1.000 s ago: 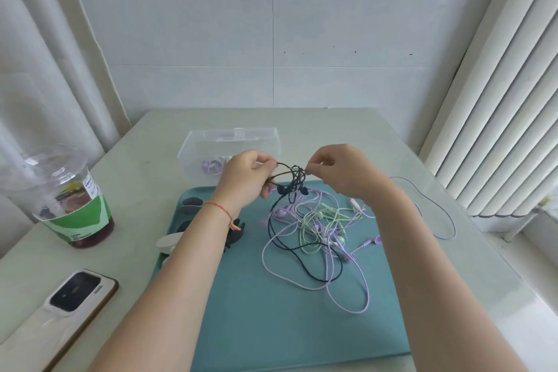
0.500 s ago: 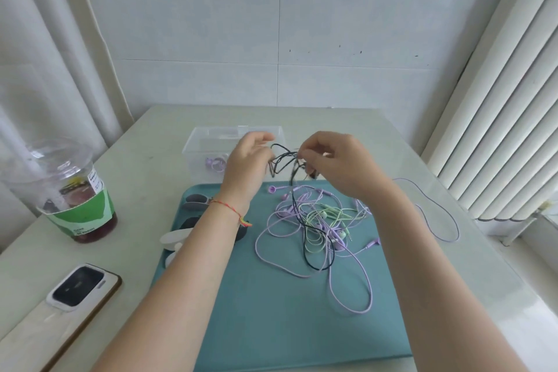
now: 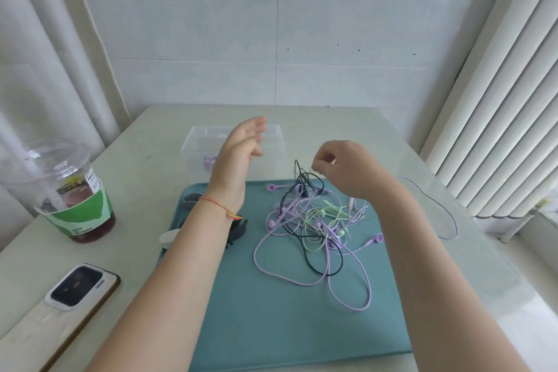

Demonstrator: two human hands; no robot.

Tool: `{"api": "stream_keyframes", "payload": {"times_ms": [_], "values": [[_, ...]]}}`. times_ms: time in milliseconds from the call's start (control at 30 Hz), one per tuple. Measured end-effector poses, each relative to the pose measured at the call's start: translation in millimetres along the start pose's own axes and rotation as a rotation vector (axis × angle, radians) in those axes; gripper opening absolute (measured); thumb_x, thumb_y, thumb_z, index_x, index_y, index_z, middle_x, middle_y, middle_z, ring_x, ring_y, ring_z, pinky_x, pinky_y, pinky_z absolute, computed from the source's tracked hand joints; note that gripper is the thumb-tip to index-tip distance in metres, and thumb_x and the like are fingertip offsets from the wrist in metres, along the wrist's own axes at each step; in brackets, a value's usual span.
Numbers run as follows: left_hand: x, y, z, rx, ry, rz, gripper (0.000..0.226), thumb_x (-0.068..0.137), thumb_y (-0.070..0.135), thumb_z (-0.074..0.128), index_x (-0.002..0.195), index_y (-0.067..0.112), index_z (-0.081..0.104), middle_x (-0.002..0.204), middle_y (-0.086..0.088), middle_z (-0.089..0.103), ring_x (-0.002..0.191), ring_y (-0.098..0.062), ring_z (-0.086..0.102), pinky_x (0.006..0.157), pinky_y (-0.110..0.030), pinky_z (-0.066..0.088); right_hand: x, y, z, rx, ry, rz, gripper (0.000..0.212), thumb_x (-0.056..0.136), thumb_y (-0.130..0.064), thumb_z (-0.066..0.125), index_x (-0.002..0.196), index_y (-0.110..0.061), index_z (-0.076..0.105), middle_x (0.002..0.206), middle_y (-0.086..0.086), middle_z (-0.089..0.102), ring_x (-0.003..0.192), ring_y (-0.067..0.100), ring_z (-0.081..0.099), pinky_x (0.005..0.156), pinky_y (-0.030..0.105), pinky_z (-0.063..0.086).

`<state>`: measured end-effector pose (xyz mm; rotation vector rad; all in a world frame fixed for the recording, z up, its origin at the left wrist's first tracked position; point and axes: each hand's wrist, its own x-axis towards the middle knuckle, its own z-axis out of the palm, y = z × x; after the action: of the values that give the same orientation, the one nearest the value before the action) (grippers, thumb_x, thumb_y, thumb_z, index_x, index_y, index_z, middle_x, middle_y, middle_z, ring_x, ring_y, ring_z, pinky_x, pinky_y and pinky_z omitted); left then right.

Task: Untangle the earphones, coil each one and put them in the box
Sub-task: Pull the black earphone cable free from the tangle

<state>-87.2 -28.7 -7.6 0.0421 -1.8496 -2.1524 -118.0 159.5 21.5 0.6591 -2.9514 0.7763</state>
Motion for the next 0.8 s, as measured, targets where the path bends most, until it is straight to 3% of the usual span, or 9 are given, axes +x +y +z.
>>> {"api": "stream_keyframes", "payload": {"times_ms": [100, 200, 333, 400, 500, 600, 700, 800], "values": [[-6, -4, 7, 0.215, -0.258, -0.012, 0.030, 0.086, 0.010, 0.057, 0.108, 0.026, 0.070, 0.114, 0.007, 0.071, 0.114, -0.006, 0.061, 0.097, -0.022, 0.044, -3, -12, 0, 0.225, 0.032, -0.094, 0.011, 0.090, -0.021, 0.059, 0.085, -0.020, 0.069, 0.078, -0.009, 0.066, 0.058, -0.002, 0.049, 0.054, 0.012, 0.037], [-9, -9, 12, 0.364, -0.313, -0.048, 0.008, 0.088, 0.015, 0.068, 0.095, 0.015, 0.072, 0.082, 0.003, 0.073, 0.080, -0.008, 0.067, 0.082, -0.023, 0.049, -3, -15, -2, 0.401, 0.224, -0.073, 0.013, 0.090, -0.016, 0.056, 0.085, -0.017, 0.068, 0.067, -0.002, 0.065, 0.052, 0.002, 0.049, 0.049, 0.013, 0.036], [-3, -9, -1, 0.537, -0.228, -0.061, 0.014, 0.071, 0.024, 0.084, 0.078, 0.025, 0.072, 0.074, -0.001, 0.065, 0.068, -0.011, 0.058, 0.073, -0.027, 0.046, 0, -10, -5, 0.415, 0.451, 0.032, 0.012, 0.094, -0.019, 0.052, 0.089, -0.015, 0.062, 0.056, -0.005, 0.050, 0.043, 0.004, 0.040, 0.044, 0.015, 0.029], [-3, -8, -7, 0.726, -0.259, -0.096, 0.023, 0.068, 0.020, 0.085, 0.083, 0.028, 0.071, 0.072, 0.002, 0.058, 0.067, -0.013, 0.053, 0.070, -0.028, 0.042, 1, -9, -3, 0.406, 0.471, 0.047, 0.010, 0.097, -0.021, 0.050, 0.091, -0.015, 0.056, 0.052, -0.005, 0.044, 0.039, 0.005, 0.036, 0.042, 0.018, 0.027], [-7, -6, -8, 0.863, -0.341, -0.169, 0.046, 0.070, 0.017, 0.084, 0.108, 0.034, 0.064, 0.083, 0.002, 0.050, 0.074, -0.013, 0.050, 0.070, -0.025, 0.040, 1, -6, -3, 0.357, 0.398, 0.050, 0.012, 0.097, -0.027, 0.050, 0.092, -0.017, 0.055, 0.052, -0.004, 0.044, 0.041, 0.007, 0.036, 0.045, 0.023, 0.028], [-8, -3, -10, 0.831, -0.415, -0.237, 0.052, 0.070, 0.039, 0.085, 0.116, 0.040, 0.062, 0.090, 0.003, 0.055, 0.080, -0.010, 0.055, 0.075, -0.023, 0.041, -2, -6, -6, 0.129, 0.143, 0.054, 0.021, 0.090, -0.041, 0.061, 0.086, -0.020, 0.064, 0.065, -0.008, 0.052, 0.056, 0.005, 0.045, 0.051, 0.024, 0.033], [-5, -6, -9, 0.815, -0.235, -0.179, 0.027, 0.079, 0.045, 0.074, 0.104, 0.038, 0.067, 0.082, 0.005, 0.057, 0.066, -0.009, 0.053, 0.063, -0.024, 0.041, -6, -6, -5, -0.012, -0.017, 0.013, 0.020, 0.085, -0.038, 0.068, 0.083, -0.018, 0.073, 0.062, -0.012, 0.048, 0.056, 0.003, 0.044, 0.050, 0.021, 0.031], [-4, -7, -7, 0.872, -0.059, -0.074, 0.008, 0.089, 0.029, 0.064, 0.091, 0.026, 0.072, 0.074, 0.009, 0.057, 0.062, -0.005, 0.050, 0.057, -0.011, 0.036, -4, -6, -5, 0.179, 0.090, -0.013, 0.018, 0.090, -0.032, 0.063, 0.081, -0.020, 0.072, 0.049, -0.011, 0.045, 0.037, 0.006, 0.035, 0.040, 0.015, 0.026]]}}
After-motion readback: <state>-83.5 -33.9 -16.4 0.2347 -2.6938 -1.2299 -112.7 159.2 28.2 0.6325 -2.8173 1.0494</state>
